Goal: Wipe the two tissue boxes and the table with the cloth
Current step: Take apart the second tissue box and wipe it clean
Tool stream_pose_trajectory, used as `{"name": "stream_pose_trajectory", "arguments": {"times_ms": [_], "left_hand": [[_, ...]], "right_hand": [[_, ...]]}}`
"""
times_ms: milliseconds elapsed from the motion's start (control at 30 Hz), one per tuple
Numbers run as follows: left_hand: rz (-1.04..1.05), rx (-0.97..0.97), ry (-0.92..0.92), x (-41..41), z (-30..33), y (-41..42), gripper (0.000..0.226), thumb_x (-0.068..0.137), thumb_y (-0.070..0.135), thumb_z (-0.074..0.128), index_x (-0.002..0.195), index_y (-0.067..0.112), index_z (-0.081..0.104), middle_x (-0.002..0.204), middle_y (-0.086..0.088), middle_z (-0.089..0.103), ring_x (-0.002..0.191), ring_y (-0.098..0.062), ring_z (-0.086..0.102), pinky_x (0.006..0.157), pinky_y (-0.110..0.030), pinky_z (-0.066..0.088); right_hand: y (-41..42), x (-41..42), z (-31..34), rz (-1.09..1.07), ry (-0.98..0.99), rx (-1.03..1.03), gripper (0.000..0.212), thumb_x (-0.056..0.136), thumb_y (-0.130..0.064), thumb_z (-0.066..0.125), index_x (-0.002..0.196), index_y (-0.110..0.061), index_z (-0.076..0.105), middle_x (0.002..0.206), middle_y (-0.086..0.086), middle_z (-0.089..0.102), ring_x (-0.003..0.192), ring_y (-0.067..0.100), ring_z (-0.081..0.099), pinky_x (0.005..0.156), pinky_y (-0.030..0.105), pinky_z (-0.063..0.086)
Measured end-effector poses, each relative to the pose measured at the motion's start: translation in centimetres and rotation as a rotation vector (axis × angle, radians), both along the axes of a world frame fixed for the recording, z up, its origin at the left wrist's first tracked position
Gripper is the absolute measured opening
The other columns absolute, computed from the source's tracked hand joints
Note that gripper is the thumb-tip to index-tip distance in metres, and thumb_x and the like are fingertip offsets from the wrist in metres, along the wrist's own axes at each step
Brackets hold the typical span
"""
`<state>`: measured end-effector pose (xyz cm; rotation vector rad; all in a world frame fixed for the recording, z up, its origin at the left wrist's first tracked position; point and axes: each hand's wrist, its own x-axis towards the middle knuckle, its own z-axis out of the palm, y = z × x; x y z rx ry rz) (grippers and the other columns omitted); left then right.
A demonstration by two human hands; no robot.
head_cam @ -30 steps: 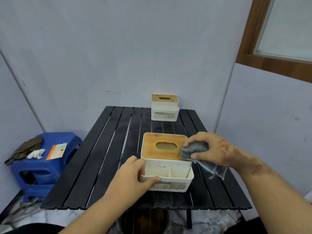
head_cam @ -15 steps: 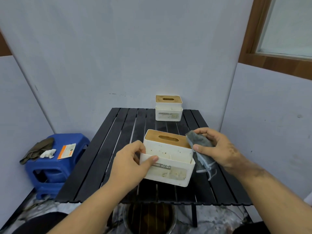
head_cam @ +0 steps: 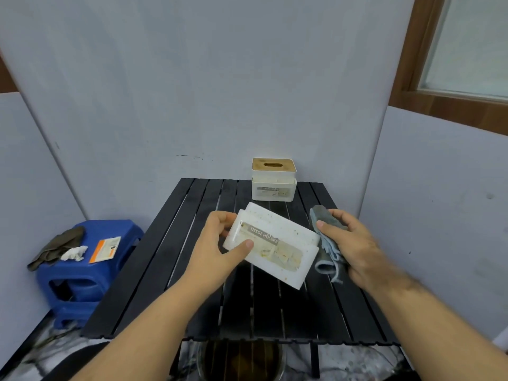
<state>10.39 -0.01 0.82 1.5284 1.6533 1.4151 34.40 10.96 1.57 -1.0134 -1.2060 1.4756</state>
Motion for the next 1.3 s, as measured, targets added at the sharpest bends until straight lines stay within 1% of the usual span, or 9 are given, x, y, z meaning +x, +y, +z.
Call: {"name": "stream_pose_trajectory", "arguments": {"times_ms": [133, 233, 400, 633, 767, 867, 1000, 1133, 1300], "left_hand": [[-0.194, -0.082, -0.053, -1.5, 0.4, 1.2, 0.079, 0.060, 0.048, 0.084, 0.129, 0.042, 0.046, 0.128, 0.020, 0.063, 0.118, -0.004, 0.059, 0.095, -0.028, 0.047], [-0.232, -0.087, -0.137, -2.4, 0.2, 2.4, 0.086, 0.056, 0.035, 0.090, 0.132, 0.039, 0.048, 0.128, 0.009, 0.063, 0.119, -0.014, 0.061, 0.094, -0.037, 0.054], [-0.241, -0.088, -0.310, -4.2, -0.2, 4.4, 0.083, 0.053, 0.027, 0.087, 0.131, 0.029, 0.059, 0.132, -0.009, 0.062, 0.115, -0.023, 0.061, 0.085, -0.026, 0.055], [-0.232, -0.090, -0.507, -6.4, -0.1, 5.7, 0.084, 0.065, 0.020, 0.080, 0.143, 0.015, 0.049, 0.140, -0.007, 0.061, 0.136, -0.028, 0.051, 0.118, -0.049, 0.035], [-0.098, -0.030, -0.346, -6.3, 1.0, 4.6, 0.056, 0.087, 0.005, 0.069, 0.136, 0.029, 0.056, 0.143, 0.007, 0.057, 0.140, -0.016, 0.045, 0.120, -0.049, 0.033], [-0.111, -0.034, -0.107, -6.3, 1.9, 3.1, 0.040, 0.083, 0.032, 0.070, 0.123, 0.037, 0.065, 0.139, 0.019, 0.057, 0.134, -0.006, 0.049, 0.114, -0.043, 0.040], [-0.196, -0.095, 0.352, -6.9, 2.2, 0.5, 0.059, 0.070, 0.061, 0.069, 0.126, 0.044, 0.060, 0.146, 0.030, 0.042, 0.133, 0.006, 0.043, 0.105, -0.026, 0.037], [-0.212, -0.034, 0.436, -6.0, 1.7, -0.2, 0.066, 0.067, 0.056, 0.078, 0.129, 0.045, 0.056, 0.146, 0.027, 0.042, 0.136, 0.002, 0.042, 0.106, -0.027, 0.042], [-0.131, 0.058, 0.431, -5.4, 1.1, 0.6, 0.051, 0.067, 0.052, 0.078, 0.115, 0.043, 0.065, 0.135, 0.026, 0.050, 0.132, 0.001, 0.046, 0.101, -0.028, 0.049]], "right_hand": [[0.5, -0.2, -0.6, -0.018, -0.021, 0.028, 0.014, 0.094, -0.019, 0.069, 0.105, -0.027, 0.067, 0.111, 0.016, 0.068, 0.084, 0.029, 0.073, 0.064, 0.040, 0.060], [0.3, -0.5, -0.7, -0.021, 0.009, 0.001, 0.014, 0.095, -0.018, 0.067, 0.108, -0.023, 0.066, 0.107, 0.016, 0.069, 0.081, 0.027, 0.072, 0.060, 0.038, 0.060], [-0.8, -1.2, -0.5, 0.003, -0.060, -0.034, 0.010, 0.093, -0.020, 0.070, 0.103, -0.023, 0.070, 0.103, 0.014, 0.073, 0.088, 0.030, 0.071, 0.065, 0.039, 0.061], [-5.0, -3.4, -0.5, 0.165, -0.057, -0.139, 0.019, 0.089, -0.010, 0.073, 0.107, -0.014, 0.070, 0.085, 0.012, 0.073, 0.062, 0.021, 0.066, 0.058, 0.034, 0.057], [-5.5, -3.6, -0.1, 0.167, -0.079, -0.156, 0.030, 0.084, -0.008, 0.078, 0.110, -0.017, 0.067, 0.094, 0.020, 0.073, 0.060, 0.027, 0.068, 0.054, 0.035, 0.057], [-5.0, -3.0, 0.8, 0.073, -0.242, -0.067, 0.034, 0.080, -0.010, 0.082, 0.108, -0.021, 0.064, 0.093, 0.011, 0.074, 0.065, 0.025, 0.073, 0.056, 0.038, 0.061], [-4.7, -2.7, 2.0, 0.061, -0.485, 0.210, 0.031, 0.080, -0.011, 0.081, 0.095, -0.035, 0.068, 0.089, -0.009, 0.071, 0.076, 0.014, 0.072, 0.062, 0.029, 0.062], [-4.8, -4.3, 2.9, 0.115, -0.687, 0.429, 0.045, 0.077, -0.015, 0.083, 0.113, -0.038, 0.070, 0.107, -0.021, 0.062, 0.093, 0.002, 0.064, 0.087, 0.028, 0.058], [-4.2, -6.4, 2.8, 0.136, -0.701, 0.462, 0.049, 0.071, -0.018, 0.086, 0.107, -0.037, 0.060, 0.108, -0.017, 0.064, 0.100, 0.004, 0.061, 0.088, 0.024, 0.056]]}}
